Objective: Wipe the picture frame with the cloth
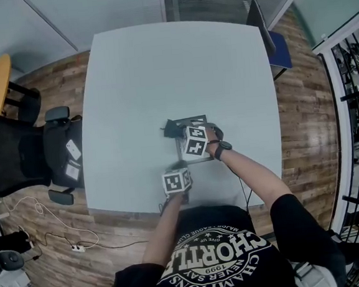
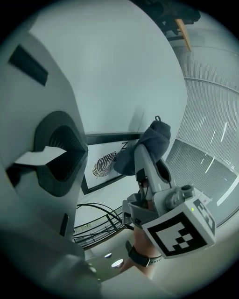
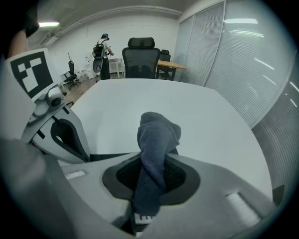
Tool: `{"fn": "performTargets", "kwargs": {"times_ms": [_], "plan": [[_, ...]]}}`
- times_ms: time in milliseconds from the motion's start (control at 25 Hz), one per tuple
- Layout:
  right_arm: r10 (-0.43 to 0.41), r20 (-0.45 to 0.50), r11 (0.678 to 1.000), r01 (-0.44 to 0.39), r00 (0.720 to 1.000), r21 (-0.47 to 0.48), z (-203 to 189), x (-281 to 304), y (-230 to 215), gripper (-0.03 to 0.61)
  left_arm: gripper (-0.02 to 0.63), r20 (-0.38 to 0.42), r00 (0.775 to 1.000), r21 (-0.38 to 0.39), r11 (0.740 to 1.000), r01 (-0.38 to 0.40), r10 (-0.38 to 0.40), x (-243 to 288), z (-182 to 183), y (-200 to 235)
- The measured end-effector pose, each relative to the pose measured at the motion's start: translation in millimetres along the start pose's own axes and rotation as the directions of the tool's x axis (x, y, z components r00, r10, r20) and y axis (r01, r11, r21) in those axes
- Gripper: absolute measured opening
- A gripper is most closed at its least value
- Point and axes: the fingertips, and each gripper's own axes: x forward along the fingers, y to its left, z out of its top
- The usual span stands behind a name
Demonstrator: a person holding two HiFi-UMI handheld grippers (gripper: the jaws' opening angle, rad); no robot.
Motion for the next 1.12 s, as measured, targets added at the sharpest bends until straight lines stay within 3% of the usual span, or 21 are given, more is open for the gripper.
{"fn": "performTargets", "kwargs": {"times_ms": [240,680,1120], "plan": [[0.054,-0.061,0.998,-0.056,0.997,-0.038,-5.3,20.6,14.8,0.084,0.002,-0.004,1.000,0.015,1.000,0.004,-0.004,0.3,0.5,0.2],[0.001,-0.114,0.999,0.005,0.993,0.048,-77.0,-13.3,-1.5,0.084,0.002,-0.005,1.000,0.030,1.000,-0.002,0.002,0.3,-0.4,0.6],[0.005,-0.110,0.975,0.019,0.994,0.221,-110.9,-33.5,-8.2,0.084,0.002,-0.005,1.000,0.023,1.000,0.003,-0.003,-0.4,-0.8,-0.3]]}}
